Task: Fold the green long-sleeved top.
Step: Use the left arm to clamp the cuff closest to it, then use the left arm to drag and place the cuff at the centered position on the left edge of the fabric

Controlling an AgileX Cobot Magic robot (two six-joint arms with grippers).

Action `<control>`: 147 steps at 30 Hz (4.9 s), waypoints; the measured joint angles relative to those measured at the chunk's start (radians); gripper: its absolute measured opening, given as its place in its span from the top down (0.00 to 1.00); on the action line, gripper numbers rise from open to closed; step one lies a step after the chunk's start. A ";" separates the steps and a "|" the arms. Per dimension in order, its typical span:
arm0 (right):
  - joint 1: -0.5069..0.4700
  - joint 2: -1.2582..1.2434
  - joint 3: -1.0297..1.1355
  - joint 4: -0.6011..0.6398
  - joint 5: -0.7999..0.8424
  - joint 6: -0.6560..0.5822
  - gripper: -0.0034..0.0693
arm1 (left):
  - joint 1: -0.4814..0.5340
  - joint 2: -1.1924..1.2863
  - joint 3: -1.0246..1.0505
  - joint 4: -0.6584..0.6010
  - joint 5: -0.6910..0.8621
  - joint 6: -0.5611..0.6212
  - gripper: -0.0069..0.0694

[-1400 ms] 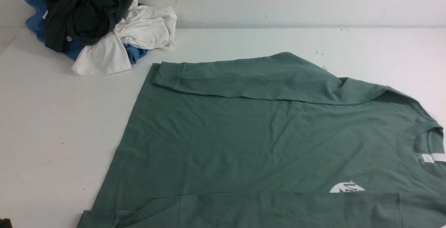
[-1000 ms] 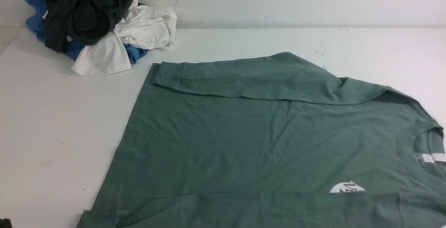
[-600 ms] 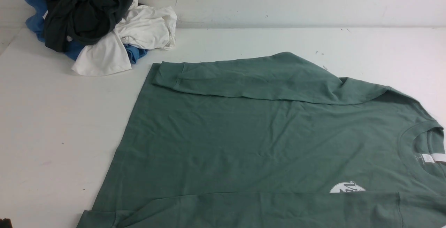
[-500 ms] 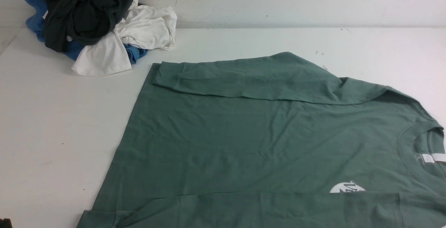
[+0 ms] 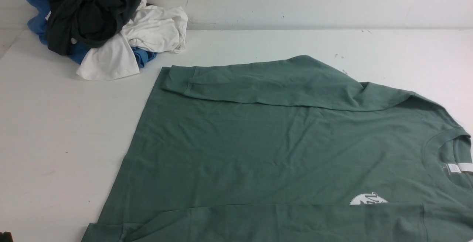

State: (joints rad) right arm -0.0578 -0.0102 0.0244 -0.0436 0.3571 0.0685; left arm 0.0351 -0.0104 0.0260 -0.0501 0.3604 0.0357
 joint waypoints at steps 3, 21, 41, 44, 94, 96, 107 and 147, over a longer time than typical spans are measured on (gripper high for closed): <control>0.000 0.000 0.000 0.000 0.000 0.002 0.97 | 0.000 0.000 0.000 0.000 0.000 0.000 0.92; 0.000 0.000 0.000 0.006 0.000 0.028 0.97 | 0.000 0.000 0.000 -0.012 -0.004 0.000 0.92; 0.000 0.000 0.001 0.773 -0.008 0.324 0.97 | 0.000 0.000 0.001 -0.965 -0.070 -0.278 0.92; 0.000 0.000 0.001 0.762 -0.011 0.291 0.97 | 0.000 0.000 0.001 -0.989 -0.070 -0.276 0.92; 0.364 0.979 -0.867 0.344 0.787 -0.390 0.97 | -0.148 1.657 -0.822 -0.072 0.443 0.120 0.42; 0.364 0.979 -0.867 0.344 0.786 -0.390 0.97 | -0.149 1.660 -0.822 -0.079 0.443 0.120 0.47; 0.364 0.979 -0.867 0.343 0.782 -0.390 0.97 | -0.150 1.595 -0.822 -0.082 0.448 0.120 0.76; 0.244 1.562 -0.875 -0.048 0.459 0.025 0.51 | -0.250 1.468 -1.340 -0.025 0.659 0.174 0.82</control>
State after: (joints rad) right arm 0.1863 1.5513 -0.8507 -0.0919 0.8158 0.0934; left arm -0.2149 1.4581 -1.3141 -0.0755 1.0191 0.2095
